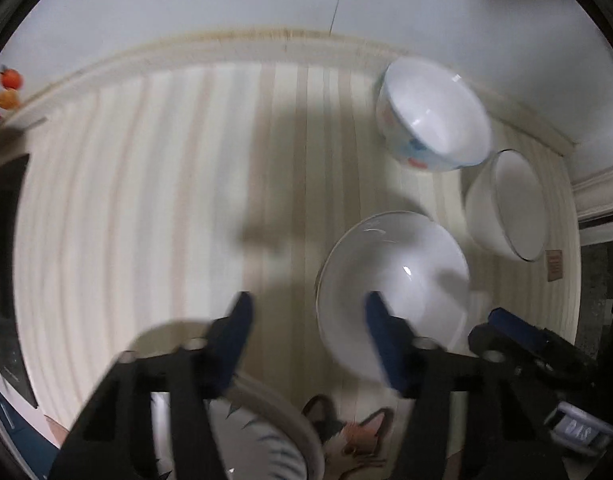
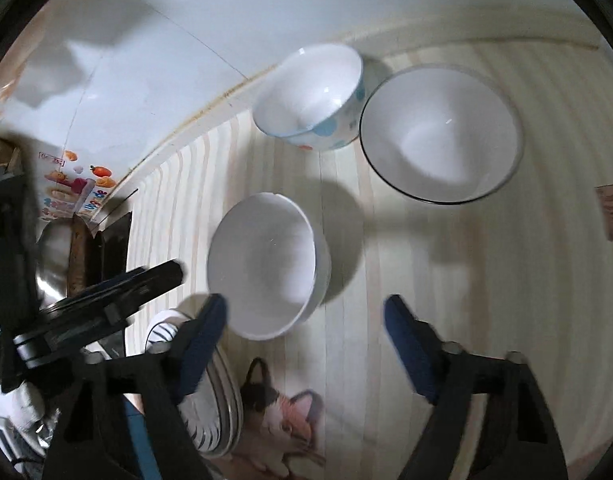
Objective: Organize plates and bowls
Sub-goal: 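Move both tools to the plain white bowl by the wall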
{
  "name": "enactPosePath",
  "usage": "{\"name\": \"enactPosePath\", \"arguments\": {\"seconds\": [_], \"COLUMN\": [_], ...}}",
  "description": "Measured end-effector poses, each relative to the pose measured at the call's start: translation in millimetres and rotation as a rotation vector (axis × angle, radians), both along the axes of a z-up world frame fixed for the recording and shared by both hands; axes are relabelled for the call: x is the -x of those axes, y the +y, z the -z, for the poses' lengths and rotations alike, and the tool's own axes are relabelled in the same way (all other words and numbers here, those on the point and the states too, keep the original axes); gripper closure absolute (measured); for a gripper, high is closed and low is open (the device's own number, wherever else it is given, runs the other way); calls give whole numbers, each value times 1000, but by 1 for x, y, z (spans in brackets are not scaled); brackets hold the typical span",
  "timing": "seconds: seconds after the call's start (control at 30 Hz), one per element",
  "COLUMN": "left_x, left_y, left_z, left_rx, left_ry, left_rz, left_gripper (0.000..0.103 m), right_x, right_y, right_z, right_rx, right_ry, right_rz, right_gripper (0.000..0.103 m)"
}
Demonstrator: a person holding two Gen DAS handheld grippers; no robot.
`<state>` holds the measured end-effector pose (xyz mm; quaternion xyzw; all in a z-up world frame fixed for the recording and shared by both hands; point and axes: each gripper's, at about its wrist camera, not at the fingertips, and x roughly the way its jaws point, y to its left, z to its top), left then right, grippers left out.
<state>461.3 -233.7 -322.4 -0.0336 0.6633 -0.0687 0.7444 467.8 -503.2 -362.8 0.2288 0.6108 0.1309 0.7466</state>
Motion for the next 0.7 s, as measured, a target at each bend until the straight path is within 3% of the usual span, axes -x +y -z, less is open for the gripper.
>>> {"name": "enactPosePath", "arguments": {"seconds": [0.1,0.17,0.23,0.43,0.7], "left_x": [-9,-11,-11,0,31], "left_y": [-6,-10,-13,-21,-29], "left_z": [16,25,31,24,-20], "left_rx": [12,25,43,32,44], "left_ry": [31,56,78,76,18], "left_rz": [17,35,50,55,104], "left_gripper": [68,73,77,78,78], "right_x": [-11,-17,-22,-28,-15], "right_y": [4,9,16,26,17], "right_z": [21,33,42,50,26], "right_rx": [-24,-23,-19,33,40], "right_ry": [24,41,59,71,58], "right_rz": [-6,-18,-32,-50,-58], "right_gripper": [45,66,79,86,86]}}
